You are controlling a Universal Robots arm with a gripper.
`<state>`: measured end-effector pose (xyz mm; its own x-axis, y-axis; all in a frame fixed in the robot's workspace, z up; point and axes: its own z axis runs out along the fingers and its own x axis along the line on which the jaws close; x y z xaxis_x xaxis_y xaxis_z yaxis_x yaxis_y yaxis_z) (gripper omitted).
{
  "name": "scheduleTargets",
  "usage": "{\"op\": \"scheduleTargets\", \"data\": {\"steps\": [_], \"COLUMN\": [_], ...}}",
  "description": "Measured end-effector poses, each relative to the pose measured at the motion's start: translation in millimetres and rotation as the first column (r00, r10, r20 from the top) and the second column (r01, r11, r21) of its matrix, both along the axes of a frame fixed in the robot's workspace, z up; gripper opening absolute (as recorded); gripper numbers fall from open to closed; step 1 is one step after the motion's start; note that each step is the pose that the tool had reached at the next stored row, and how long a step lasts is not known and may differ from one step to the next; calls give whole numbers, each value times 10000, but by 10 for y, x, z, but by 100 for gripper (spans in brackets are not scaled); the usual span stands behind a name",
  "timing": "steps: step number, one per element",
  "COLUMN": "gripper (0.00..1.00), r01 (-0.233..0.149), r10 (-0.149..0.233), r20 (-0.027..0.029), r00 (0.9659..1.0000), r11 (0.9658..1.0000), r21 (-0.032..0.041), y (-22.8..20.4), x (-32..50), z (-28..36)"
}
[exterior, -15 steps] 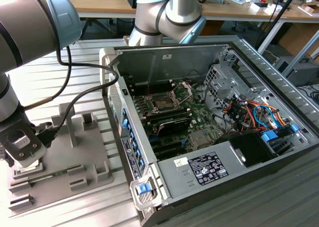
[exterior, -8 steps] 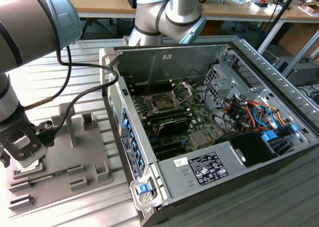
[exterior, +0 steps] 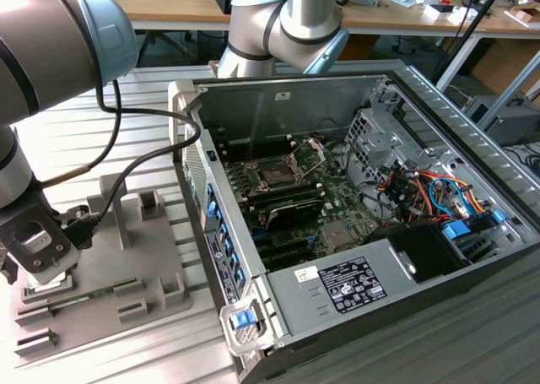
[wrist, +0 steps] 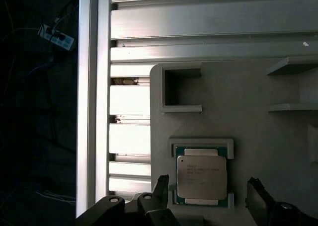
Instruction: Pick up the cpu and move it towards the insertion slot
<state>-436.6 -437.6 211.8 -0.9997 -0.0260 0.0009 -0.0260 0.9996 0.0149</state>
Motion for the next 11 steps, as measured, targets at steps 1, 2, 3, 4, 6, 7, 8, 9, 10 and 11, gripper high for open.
{"op": "scheduleTargets", "data": {"steps": [1,2,3,4,6,7,8,9,10,11], "gripper": [72,72,72,72,72,72,72,72,72,72], "r01": [0,0,0,0,0,0,0,0,0,0], "r10": [0,0,0,0,0,0,0,0,0,0], "r20": [0,0,-1,0,-1,0,0,0,0,0], "r00": [10000,10000,10000,10000,10000,10000,10000,10000,10000,10000], "r11": [10000,10000,10000,10000,10000,10000,10000,10000,10000,10000], "r21": [0,0,0,0,0,0,0,0,0,0], "y": [0,0,0,0,0,0,0,0,0,0], "x": [0,0,0,0,0,0,0,0,0,0], "z": [-1,-4,-6,-7,-14,-15,-17,-19,-20,-26]}}
